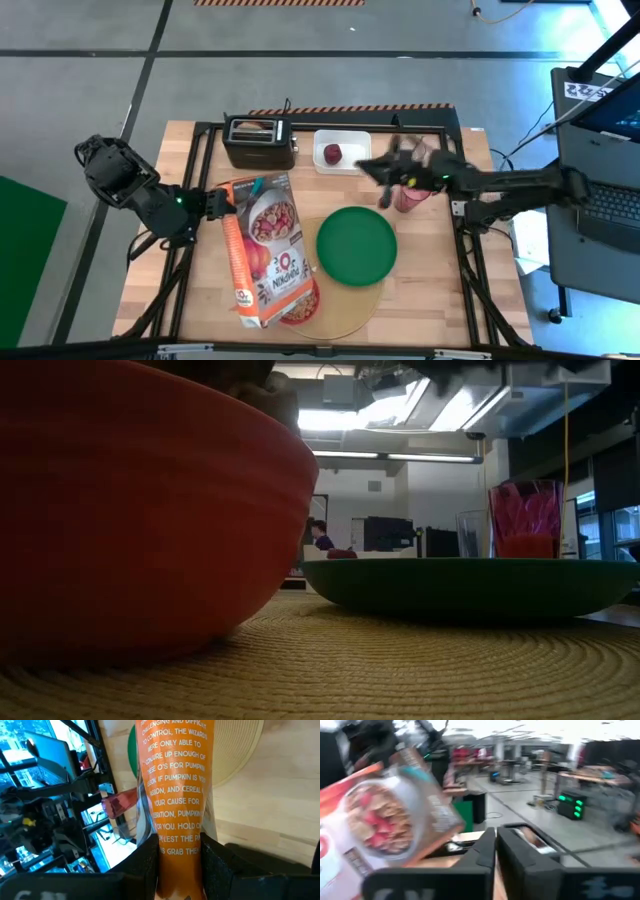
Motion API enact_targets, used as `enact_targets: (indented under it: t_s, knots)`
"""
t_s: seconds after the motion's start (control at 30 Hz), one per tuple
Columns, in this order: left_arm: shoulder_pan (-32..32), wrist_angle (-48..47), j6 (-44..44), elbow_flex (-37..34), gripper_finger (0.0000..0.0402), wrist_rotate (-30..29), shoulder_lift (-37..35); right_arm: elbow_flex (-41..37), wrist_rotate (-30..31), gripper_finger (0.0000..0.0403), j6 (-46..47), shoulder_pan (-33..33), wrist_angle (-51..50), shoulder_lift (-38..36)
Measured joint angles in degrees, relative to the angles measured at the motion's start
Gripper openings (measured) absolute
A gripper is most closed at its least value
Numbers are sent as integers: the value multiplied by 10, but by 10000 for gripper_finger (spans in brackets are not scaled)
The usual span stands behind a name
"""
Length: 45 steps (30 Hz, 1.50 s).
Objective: Arrange a breakfast setting
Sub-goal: Pour the cereal from the cereal box into the orange bowl
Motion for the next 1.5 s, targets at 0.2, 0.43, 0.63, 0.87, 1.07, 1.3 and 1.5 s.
enact_targets:
  t_s: [0.2,0.43,0.63,0.87,1.07,1.3,1.5]
  knots:
    - [0,0,-2,0,108,5,0,157,-31,14,-60,55,-34,139]
    - [0,0,-1,0,108,4,0,318,-70,8,-87,86,-124,281]
    - [0,0,-1,0,108,2,0,441,-155,6,-83,85,-244,392]
    - [-5,0,-1,0,108,5,0,496,-126,10,-105,92,-293,405]
    - [-7,-3,-1,-1,108,9,0,499,-125,7,-99,111,-349,423]
    - [-6,1,-1,-1,108,8,0,499,-53,5,-124,110,-334,393]
    - [-7,-8,-1,-1,108,22,1,499,-99,9,-107,110,-313,433]
